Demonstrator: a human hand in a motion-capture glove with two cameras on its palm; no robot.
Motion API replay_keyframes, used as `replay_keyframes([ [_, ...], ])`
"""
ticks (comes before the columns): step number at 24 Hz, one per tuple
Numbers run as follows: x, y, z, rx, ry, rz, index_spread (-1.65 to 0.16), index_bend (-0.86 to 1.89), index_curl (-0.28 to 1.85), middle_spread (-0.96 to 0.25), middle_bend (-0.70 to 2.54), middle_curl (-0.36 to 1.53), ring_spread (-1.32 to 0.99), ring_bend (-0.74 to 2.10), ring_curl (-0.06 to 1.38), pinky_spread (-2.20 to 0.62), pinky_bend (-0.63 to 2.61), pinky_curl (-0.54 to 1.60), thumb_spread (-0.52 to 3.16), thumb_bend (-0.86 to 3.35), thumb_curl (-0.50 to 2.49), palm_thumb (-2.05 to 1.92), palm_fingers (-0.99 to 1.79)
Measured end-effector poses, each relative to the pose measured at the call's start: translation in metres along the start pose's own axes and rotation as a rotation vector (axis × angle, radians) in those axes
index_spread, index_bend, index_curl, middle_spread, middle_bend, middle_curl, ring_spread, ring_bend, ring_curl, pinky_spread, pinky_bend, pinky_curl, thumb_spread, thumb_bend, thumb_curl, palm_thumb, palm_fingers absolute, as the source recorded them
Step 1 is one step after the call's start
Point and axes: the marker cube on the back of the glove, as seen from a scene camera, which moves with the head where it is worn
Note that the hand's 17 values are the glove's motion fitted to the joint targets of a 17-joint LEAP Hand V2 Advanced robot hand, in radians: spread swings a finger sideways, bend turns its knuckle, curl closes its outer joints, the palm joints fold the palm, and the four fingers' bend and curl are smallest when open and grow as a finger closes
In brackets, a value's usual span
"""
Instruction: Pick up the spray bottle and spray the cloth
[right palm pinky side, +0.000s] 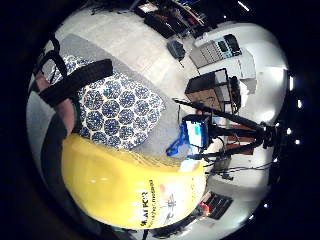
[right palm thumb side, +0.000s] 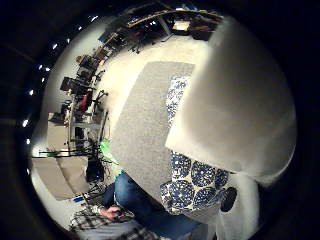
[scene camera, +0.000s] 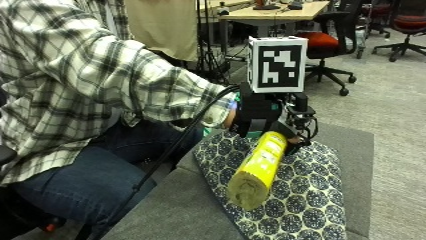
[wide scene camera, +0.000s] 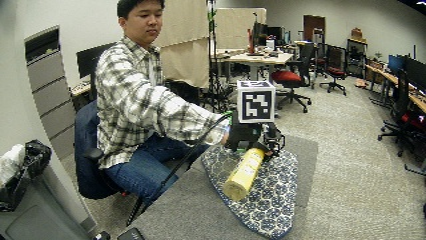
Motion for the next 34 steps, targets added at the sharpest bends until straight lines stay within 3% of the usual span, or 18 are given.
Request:
replay_keyframes([
  [16, -0.005, 0.005, 0.004, -0.027, 0.083, -0.045, -0.30, 0.17, 0.56, -0.16, 0.46, 0.56, -0.21, 0.57, 0.49, -0.17, 0.48, 0.41, 0.12, -0.03, 0.76, 1.13, 1.21],
  [23, 0.000, 0.005, -0.005, 0.019, -0.016, -0.018, -0.30, 0.17, 0.57, -0.16, 0.46, 0.56, -0.21, 0.56, 0.49, -0.17, 0.48, 0.41, 0.13, -0.03, 0.77, 1.13, 1.21],
  [34, 0.006, 0.007, -0.022, 0.176, -0.383, 0.075, -0.30, 0.17, 0.56, -0.16, 0.46, 0.57, -0.21, 0.56, 0.49, -0.17, 0.48, 0.41, 0.13, -0.03, 0.77, 1.13, 1.21],
])
